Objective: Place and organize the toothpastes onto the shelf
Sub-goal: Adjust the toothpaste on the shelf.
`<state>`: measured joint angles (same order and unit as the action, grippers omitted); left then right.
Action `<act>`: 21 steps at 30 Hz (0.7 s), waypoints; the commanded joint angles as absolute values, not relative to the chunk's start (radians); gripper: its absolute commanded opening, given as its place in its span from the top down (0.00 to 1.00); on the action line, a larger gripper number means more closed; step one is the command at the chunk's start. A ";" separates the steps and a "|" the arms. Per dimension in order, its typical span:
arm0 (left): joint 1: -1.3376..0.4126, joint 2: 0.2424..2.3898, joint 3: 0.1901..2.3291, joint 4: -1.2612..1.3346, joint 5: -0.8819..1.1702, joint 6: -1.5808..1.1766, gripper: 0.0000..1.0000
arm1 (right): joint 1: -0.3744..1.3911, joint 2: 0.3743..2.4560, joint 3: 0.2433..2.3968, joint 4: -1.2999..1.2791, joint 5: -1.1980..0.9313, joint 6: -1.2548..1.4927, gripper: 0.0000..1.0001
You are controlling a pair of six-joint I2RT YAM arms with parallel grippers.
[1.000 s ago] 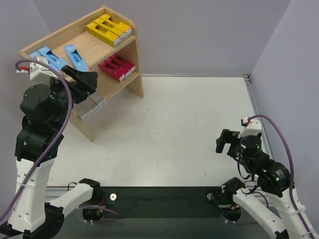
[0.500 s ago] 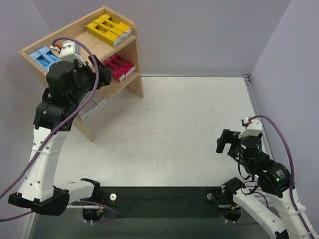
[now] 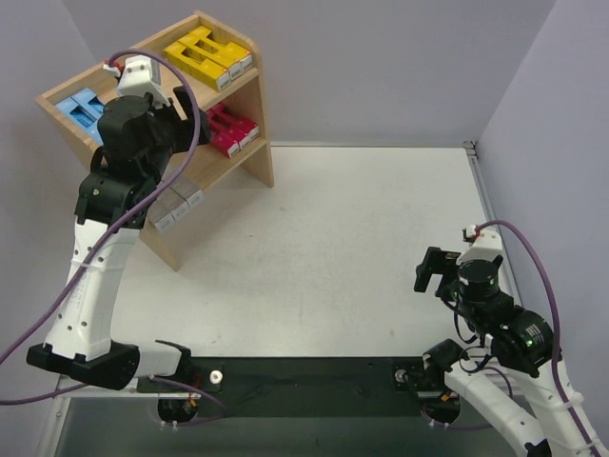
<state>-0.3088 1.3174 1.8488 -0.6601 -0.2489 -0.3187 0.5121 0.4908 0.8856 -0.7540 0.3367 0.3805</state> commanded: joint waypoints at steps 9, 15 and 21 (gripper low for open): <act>-0.273 1.373 1.911 -0.554 -0.324 -0.199 0.21 | 0.520 0.515 0.865 -0.764 0.384 0.388 0.05; -0.261 1.414 1.956 -0.563 -0.350 -0.202 0.21 | 0.518 0.514 0.865 -0.761 0.384 0.387 0.05; -0.264 1.401 1.976 -0.517 -0.353 -0.245 0.21 | 0.519 0.511 0.865 -0.762 0.382 0.382 0.05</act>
